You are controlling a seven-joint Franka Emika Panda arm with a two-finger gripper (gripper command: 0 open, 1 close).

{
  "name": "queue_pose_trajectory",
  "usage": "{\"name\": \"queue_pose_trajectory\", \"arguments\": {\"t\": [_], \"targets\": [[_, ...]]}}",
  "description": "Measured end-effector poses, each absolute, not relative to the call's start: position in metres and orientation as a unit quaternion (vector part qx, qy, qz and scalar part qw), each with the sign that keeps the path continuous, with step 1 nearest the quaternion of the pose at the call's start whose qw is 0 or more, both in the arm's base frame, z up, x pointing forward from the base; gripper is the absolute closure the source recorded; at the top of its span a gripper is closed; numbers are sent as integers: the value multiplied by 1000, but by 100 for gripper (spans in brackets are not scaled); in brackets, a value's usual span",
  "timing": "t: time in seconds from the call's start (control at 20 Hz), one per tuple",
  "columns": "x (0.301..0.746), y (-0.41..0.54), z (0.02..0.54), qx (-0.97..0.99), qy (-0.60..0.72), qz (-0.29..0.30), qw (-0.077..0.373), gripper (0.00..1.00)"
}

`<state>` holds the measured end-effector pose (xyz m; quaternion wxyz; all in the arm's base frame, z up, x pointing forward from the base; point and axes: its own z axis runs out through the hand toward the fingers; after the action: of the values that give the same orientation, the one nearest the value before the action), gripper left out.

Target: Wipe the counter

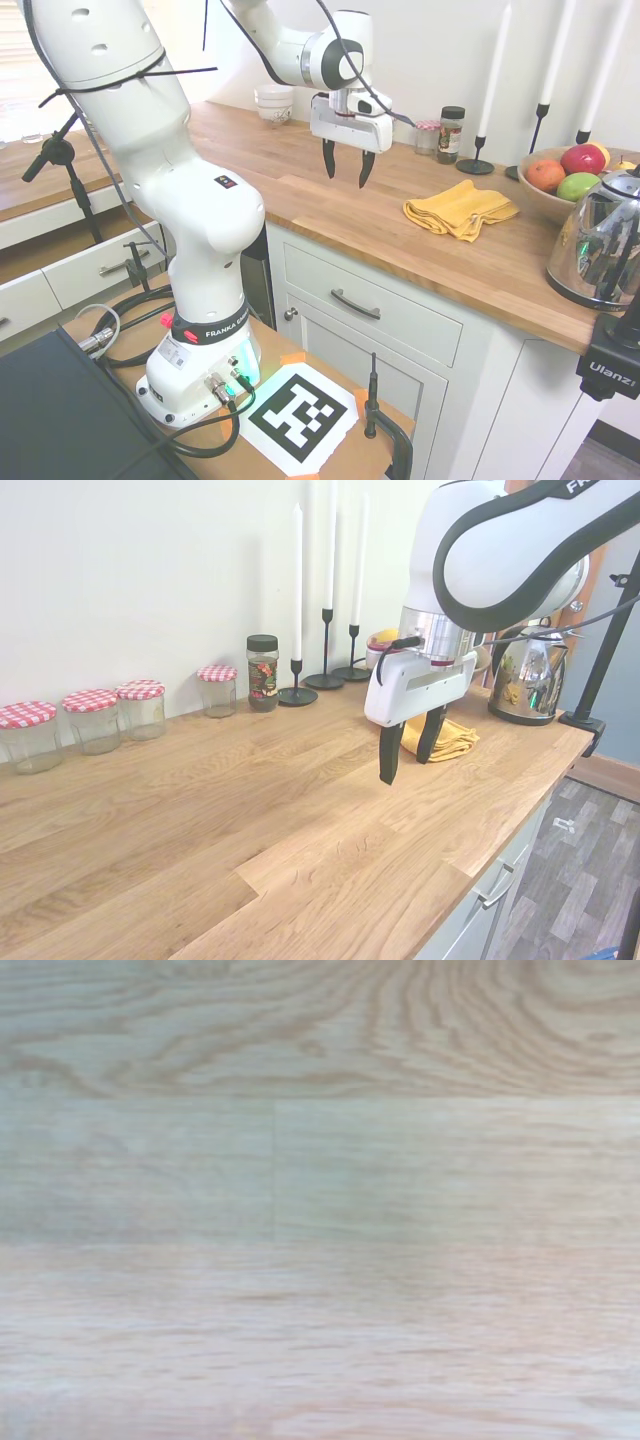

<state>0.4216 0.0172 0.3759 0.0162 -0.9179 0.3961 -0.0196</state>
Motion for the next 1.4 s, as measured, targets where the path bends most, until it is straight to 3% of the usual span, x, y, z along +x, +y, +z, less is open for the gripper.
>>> {"name": "queue_pose_trajectory", "arguments": {"t": [0.4,0.9,1.4], "targets": [[446,-18,370,-895,444,-43,28,0],[503,-139,365,-857,511,-49,39,0],[509,-228,361,-838,541,-41,55,0]]}}
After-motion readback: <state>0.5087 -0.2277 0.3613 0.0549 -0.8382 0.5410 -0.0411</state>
